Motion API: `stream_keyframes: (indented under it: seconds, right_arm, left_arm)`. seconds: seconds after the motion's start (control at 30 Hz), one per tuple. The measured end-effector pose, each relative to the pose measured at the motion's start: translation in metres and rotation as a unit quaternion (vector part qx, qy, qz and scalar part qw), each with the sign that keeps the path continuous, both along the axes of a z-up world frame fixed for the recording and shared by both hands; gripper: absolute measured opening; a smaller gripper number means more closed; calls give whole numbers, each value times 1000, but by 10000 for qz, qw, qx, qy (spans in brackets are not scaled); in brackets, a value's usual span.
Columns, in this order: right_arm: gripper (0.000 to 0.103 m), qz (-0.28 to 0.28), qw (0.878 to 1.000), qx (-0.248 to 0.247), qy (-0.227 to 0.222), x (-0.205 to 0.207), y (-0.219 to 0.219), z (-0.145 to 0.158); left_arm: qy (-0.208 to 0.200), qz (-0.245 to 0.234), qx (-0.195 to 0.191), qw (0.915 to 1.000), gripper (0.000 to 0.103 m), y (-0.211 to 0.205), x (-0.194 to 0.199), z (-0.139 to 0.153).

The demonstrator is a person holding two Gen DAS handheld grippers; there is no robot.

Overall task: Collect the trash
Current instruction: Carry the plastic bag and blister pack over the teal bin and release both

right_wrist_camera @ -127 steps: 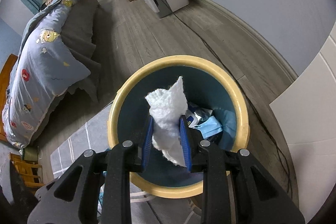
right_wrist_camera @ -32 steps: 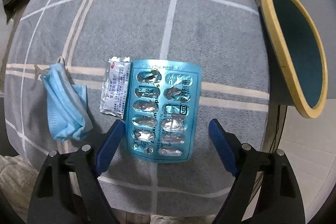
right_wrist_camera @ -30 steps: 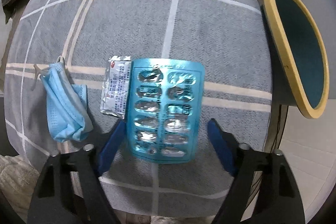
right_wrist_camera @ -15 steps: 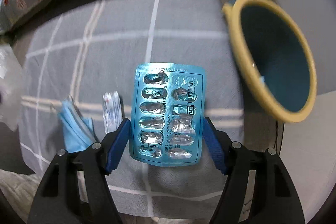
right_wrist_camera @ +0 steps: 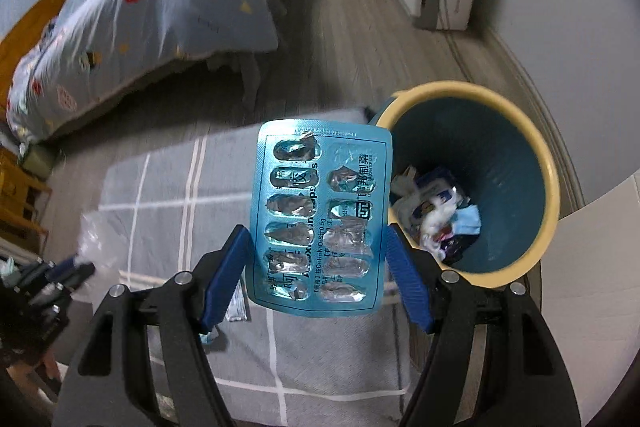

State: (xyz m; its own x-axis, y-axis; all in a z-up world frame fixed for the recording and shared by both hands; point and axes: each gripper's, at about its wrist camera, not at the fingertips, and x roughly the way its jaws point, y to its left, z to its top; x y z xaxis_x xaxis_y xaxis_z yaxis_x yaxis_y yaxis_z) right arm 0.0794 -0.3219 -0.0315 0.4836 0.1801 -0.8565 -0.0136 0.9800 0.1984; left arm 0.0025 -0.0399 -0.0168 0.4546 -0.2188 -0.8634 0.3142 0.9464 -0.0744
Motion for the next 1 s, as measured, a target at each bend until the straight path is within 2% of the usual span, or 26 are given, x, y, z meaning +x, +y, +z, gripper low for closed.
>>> stream_keyframes:
  seconds: [0.1,0.27,0.37,0.6,0.83,1.0]
  right_arm:
    - [69,-75,9997,119,-198,0,-15,16]
    - [69,-94,9990,33,-427,-2,-25,30]
    - [69,-11,9991,-16,-428,-1,-20,27]
    - [69,-45,9992,-306,-245,6,-24,10]
    - [69,-385,9985,-35,-392,6,-64,18]
    - [69,-551,9976,74,-411,11,-89,16]
  left_arm:
    - [-4,-13,32,10000,19,-4,2,-1]
    - [-6,-47,142,9999,19,-12,6,-4]
    - [-21,-71,181,9998,19,-20,8,-6]
    - [-365,-112,328,9987,19,-42,7,-5]
    - [-673,-87,247,9974,19,-71,18,15]
    - [-773,-245,94,9967,19,-109,27,25]
